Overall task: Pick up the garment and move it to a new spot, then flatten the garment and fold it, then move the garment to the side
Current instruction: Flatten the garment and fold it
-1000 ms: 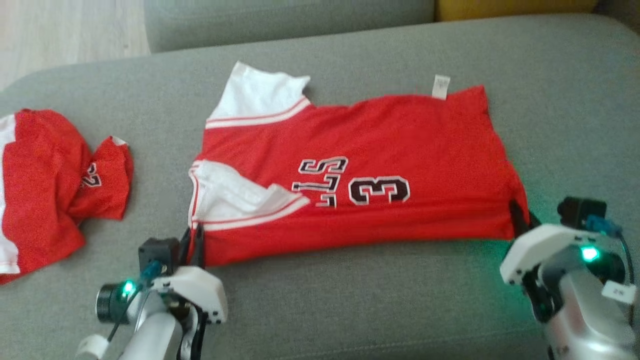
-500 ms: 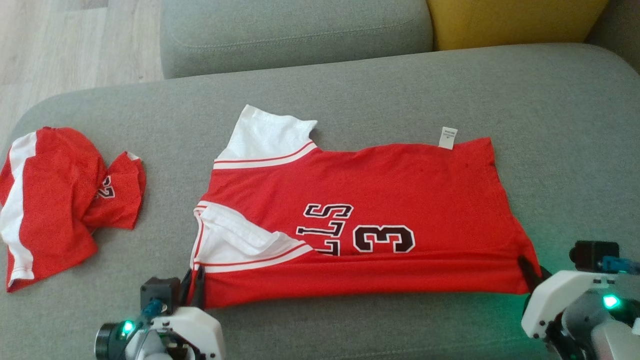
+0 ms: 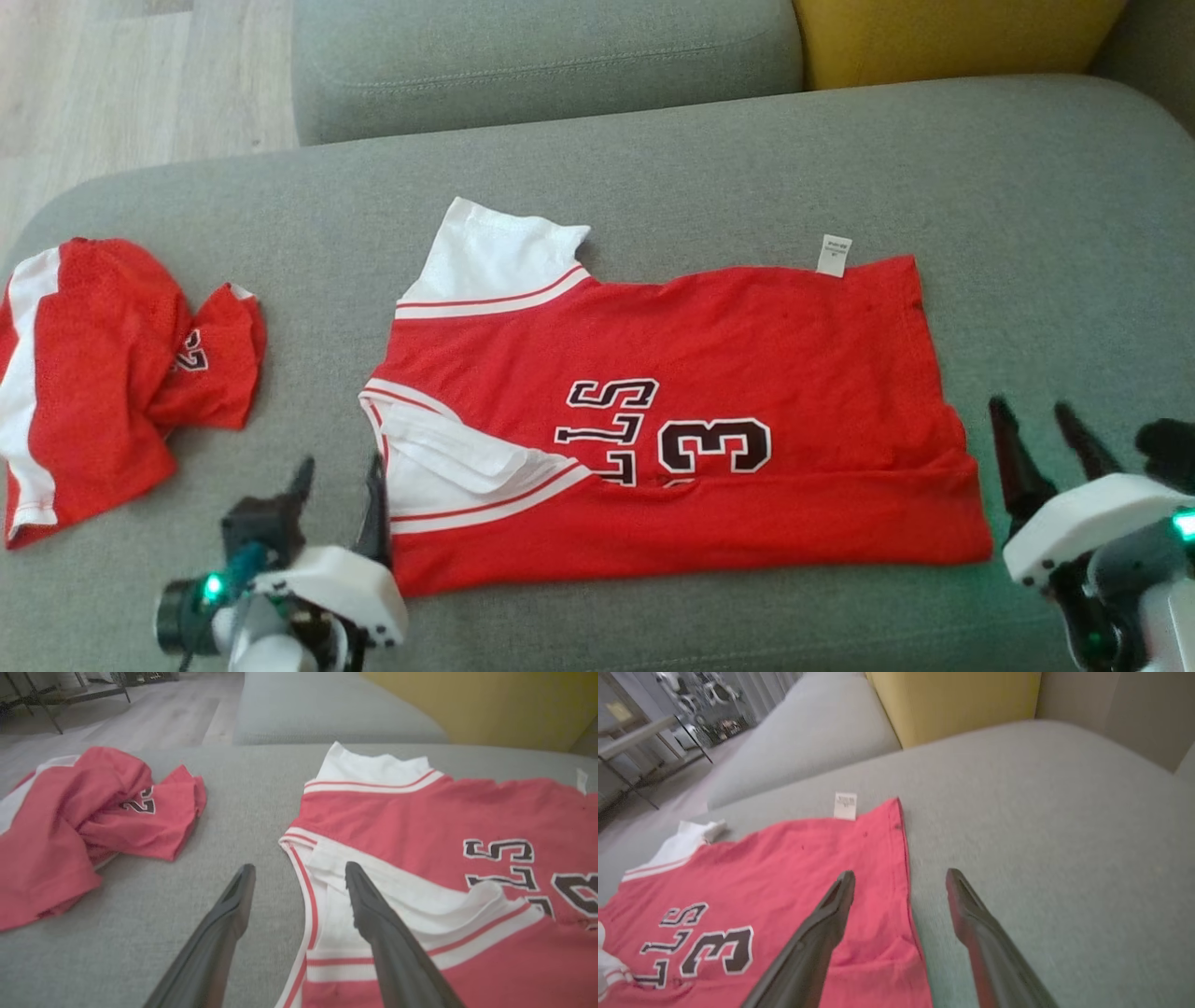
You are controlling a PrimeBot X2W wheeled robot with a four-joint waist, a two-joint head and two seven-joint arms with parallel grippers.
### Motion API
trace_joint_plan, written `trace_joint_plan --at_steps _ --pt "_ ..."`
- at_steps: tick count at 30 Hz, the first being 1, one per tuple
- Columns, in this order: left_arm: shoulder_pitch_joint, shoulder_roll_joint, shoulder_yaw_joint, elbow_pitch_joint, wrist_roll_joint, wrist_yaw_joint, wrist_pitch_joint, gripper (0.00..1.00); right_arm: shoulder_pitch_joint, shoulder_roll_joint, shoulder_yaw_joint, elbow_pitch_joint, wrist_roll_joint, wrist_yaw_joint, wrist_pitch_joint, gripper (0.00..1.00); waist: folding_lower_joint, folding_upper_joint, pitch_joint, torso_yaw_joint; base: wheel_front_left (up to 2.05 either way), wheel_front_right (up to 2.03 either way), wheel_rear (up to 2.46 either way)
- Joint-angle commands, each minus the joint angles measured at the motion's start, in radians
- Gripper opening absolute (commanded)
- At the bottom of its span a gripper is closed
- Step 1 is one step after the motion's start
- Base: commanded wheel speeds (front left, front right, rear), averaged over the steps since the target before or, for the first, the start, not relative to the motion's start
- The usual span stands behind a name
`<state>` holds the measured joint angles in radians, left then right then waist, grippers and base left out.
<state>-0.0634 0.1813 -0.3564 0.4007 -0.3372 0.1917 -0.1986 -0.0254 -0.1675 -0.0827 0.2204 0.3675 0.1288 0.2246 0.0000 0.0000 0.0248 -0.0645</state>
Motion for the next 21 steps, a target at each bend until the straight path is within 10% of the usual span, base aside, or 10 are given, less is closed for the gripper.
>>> trace_joint_plan --at_steps 1,13,21 --pt "-0.048 0.013 0.055 -0.061 -0.005 0.006 -0.035 1.0 -0.035 -0.003 0.012 -0.063 -0.013 0.002 -0.066 1.0 0.0 0.0 0.003 -0.001 0.0 0.0 0.0" --pt "-0.116 -0.034 0.127 -0.206 0.046 -0.04 -0.063 1.0 -0.128 0.017 0.066 -0.075 -0.125 0.002 -0.303 1.0 0.0 0.0 0.073 -0.046 0.0 0.0 0.0" --pt "-0.383 0.031 0.061 -0.056 0.056 -0.186 0.077 1.0 -0.26 0.024 0.122 -0.04 -0.184 0.002 -0.316 1.0 0.0 0.0 0.187 -0.104 0.0 0.0 0.0"
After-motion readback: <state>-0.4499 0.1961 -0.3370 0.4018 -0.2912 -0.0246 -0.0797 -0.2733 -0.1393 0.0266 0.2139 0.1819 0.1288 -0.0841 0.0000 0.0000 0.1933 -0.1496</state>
